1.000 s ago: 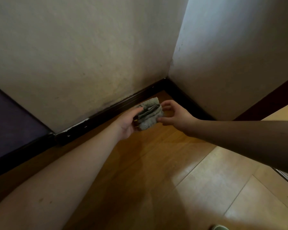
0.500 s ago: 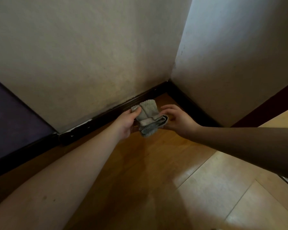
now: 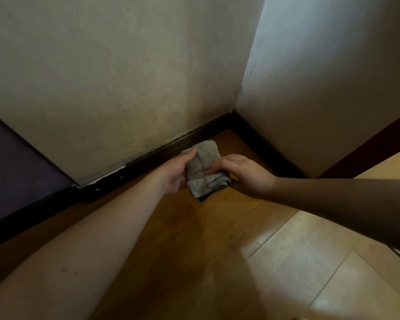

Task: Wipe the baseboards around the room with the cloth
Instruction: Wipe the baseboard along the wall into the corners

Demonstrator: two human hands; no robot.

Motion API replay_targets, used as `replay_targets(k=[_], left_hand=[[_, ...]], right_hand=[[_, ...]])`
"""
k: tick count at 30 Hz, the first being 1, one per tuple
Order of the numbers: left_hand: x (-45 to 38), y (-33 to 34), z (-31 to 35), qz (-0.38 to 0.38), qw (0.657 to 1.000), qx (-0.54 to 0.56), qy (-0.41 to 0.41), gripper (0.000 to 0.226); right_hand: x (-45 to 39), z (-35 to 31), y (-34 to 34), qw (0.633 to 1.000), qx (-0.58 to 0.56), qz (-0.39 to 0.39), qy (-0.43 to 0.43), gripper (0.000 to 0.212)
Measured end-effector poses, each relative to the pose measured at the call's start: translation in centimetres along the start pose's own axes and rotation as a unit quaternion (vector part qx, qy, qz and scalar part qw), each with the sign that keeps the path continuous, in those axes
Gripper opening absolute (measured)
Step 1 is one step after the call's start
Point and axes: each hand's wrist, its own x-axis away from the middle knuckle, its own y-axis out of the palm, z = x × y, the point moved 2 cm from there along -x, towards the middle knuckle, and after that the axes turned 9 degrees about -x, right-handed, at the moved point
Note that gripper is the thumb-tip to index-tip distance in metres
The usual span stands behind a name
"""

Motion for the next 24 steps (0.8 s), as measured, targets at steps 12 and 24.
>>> replay_targets(k=[12,24], left_hand=[[-0.9,0.3,-0.4,0.023,0.999,0.030,0.034,0.035],[0.3,1.5,0.9,-0.036,0.984,0.155,0.085,0.032]], right_hand=[[-0.2,1.3,0.4,0.970,-0.175,0.062,0.159,0.024],[-0.4,3.9,0.5,0.831,-0.367,0.219,0.356,0.022]])
